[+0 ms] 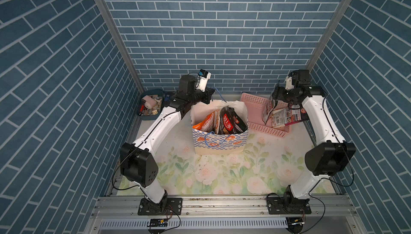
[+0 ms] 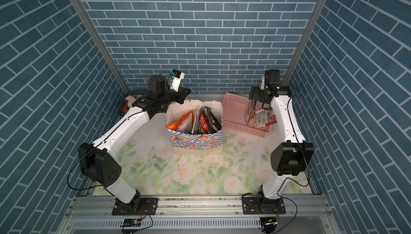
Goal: Place the condiment packets inside the bag
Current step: Pick up the condiment packet from the storage box.
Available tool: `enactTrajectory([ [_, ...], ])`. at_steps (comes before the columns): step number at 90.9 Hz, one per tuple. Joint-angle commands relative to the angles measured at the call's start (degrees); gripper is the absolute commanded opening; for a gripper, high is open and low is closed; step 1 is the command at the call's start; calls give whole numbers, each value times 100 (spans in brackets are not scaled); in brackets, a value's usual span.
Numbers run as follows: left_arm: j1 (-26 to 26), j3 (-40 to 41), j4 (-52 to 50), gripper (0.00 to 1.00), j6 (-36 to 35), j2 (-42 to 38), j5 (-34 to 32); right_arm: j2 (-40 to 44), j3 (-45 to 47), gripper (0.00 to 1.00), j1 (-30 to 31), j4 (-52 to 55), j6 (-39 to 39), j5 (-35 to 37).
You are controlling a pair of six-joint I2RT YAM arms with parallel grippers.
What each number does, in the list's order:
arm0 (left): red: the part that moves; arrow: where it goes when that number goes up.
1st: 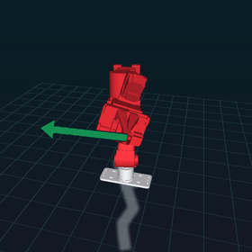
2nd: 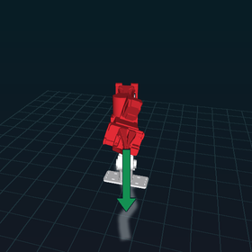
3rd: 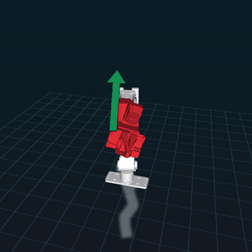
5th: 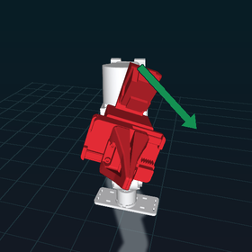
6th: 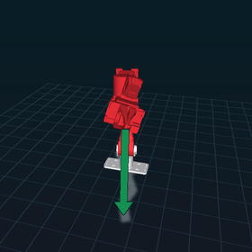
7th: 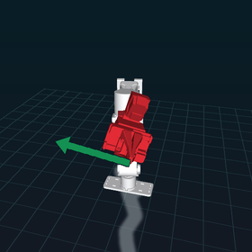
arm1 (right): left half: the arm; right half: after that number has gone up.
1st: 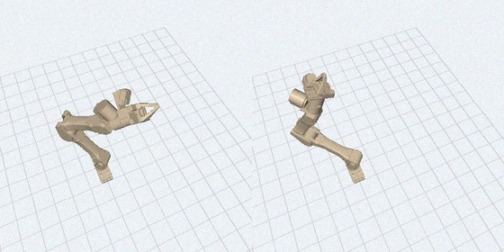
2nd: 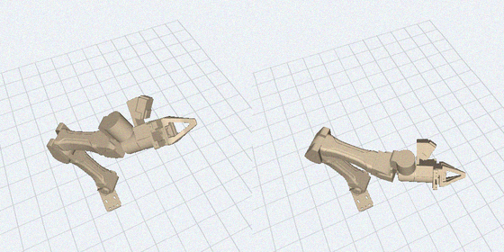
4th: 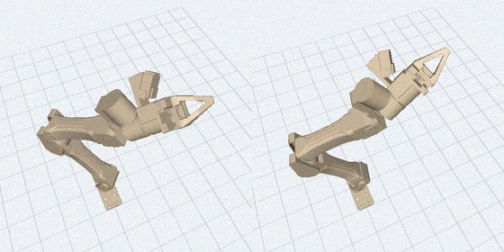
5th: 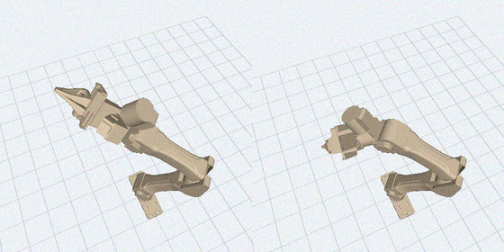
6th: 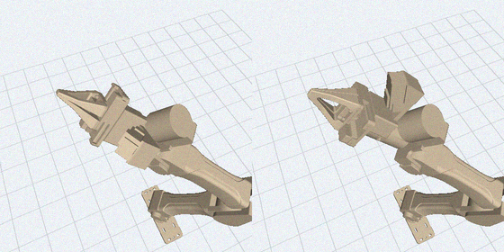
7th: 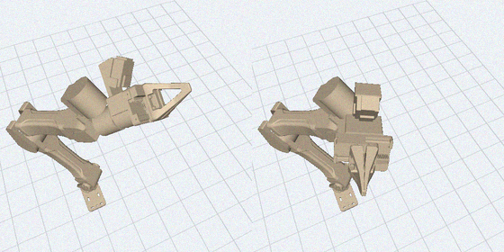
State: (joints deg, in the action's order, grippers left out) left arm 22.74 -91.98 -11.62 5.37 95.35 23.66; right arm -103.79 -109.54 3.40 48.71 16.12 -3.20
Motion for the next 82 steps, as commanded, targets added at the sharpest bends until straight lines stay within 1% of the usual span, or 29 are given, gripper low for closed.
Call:
enactTrajectory([
  [1,-27,37,194,0,-27,-197,58,-631,-304,84,-19,-262,-1,88],
  [7,-25,40,199,0,-35,-203,51,-863,-284,83,-23,-346,14,134],
  [14,-31,33,195,0,-27,-186,59,-931,28,78,-21,-621,106,68],
  [19,-28,19,195,0,-22,-165,64,-926,283,73,-23,-826,188,43],
  [24,-25,2,190,0,-27,-151,68,-916,515,65,-22,-1016,239,44],
  [34,-32,-6,164,0,-22,-155,62,-892,782,45,-21,-1227,269,88],
  [44,-28,1,165,0,-35,-183,26,-776,803,15,-22,-1210,225,319],
  [48,-29,5,164,0,-36,-199,9,-690,799,0,-19,-1184,188,439],
  [53,-29,20,165,0,-29,-200,-9,-563,782,0,-21,-1149,99,556],
  [63,-26,31,169,1,-29,-230,-44,-253,741,0,-15,-1116,-186,571],
  [72,-29,4,153,13,-36,-261,-83,114,653,0,-15,-1088,-434,424],
  [82,-33,-75,49,34,-71,-271,-110,564,427,0,-2,-963,-563,236],
])
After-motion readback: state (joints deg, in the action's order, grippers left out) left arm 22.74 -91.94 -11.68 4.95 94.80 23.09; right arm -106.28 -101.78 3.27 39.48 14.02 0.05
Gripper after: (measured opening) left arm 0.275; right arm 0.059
